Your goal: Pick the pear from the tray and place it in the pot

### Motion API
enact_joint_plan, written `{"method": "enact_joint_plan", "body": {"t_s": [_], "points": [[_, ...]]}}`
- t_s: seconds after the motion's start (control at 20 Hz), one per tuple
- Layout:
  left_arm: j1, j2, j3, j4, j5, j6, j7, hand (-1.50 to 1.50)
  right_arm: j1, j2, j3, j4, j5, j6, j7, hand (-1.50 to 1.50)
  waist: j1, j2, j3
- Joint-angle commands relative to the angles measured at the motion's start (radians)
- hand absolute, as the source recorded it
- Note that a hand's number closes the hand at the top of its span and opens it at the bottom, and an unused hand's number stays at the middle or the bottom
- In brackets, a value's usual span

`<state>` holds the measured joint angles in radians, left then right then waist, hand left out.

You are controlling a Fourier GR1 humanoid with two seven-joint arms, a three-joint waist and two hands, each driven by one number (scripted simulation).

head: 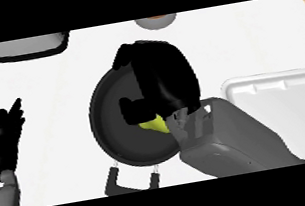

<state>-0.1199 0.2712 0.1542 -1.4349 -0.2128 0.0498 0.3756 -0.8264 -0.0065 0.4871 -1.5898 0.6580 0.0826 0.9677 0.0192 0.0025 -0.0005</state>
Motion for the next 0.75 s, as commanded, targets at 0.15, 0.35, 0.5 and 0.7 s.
{"method": "enact_joint_plan", "body": {"t_s": [0.15,0.35,0.5,0.7], "points": [[-0.024,0.004,0.003,0.02,0.004,-0.013,0.002,0.0,0.008,0.006,-0.04,0.08,-0.117,-0.353,-0.112,-1.5,0.005,0.003,0.001],[-0.027,0.021,0.029,0.01,0.012,-0.012,0.019,0.0,0.033,0.006,-0.079,0.062,-0.105,-0.521,-0.155,-1.5,-0.004,0.0,0.001],[0.03,0.02,0.034,-0.016,0.024,-0.023,-0.002,0.0,0.137,0.006,-0.108,-0.019,-0.057,-0.598,-0.185,-1.5,-0.016,-0.005,0.001],[0.024,-0.021,0.001,-0.035,-0.001,0.004,0.018,0.0,0.206,-0.07,-0.205,-0.157,-0.111,-0.549,-0.215,-1.5,-0.027,-0.005,0.001]]}}
